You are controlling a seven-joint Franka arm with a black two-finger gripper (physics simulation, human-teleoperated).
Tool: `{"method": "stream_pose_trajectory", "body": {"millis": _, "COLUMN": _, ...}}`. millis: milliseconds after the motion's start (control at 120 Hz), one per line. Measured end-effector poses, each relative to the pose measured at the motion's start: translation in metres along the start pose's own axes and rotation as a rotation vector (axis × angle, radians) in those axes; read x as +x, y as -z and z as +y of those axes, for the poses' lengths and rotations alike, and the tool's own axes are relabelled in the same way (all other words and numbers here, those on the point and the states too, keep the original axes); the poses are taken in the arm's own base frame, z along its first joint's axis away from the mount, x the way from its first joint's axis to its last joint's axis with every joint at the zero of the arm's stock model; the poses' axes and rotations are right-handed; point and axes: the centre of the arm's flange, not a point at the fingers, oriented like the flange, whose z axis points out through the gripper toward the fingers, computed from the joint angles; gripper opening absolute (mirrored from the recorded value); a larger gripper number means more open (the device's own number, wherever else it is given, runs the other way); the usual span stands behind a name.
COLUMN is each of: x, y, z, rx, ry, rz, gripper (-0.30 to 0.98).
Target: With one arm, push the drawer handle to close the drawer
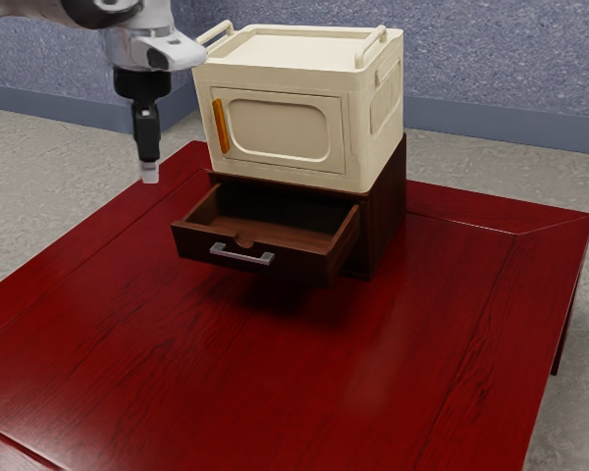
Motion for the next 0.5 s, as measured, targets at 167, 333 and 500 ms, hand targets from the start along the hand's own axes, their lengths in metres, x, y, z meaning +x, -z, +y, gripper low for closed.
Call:
{"method": "stream_pose_trajectory", "body": {"millis": 167, "x": 0.017, "y": -0.011, "z": -0.015, "rx": 0.055, "ry": 0.015, "rz": 0.04, "gripper": 0.69}}
{"method": "stream_pose_trajectory", "body": {"millis": 333, "x": 0.02, "y": -0.125, "z": -0.007, "rx": -0.076, "ry": 0.034, "rz": -0.016, "gripper": 0.69}}
{"method": "stream_pose_trajectory", "body": {"millis": 500, "x": 0.015, "y": -0.197, "z": -0.008, "rx": -0.105, "ry": 0.086, "rz": 0.005, "gripper": 0.69}}
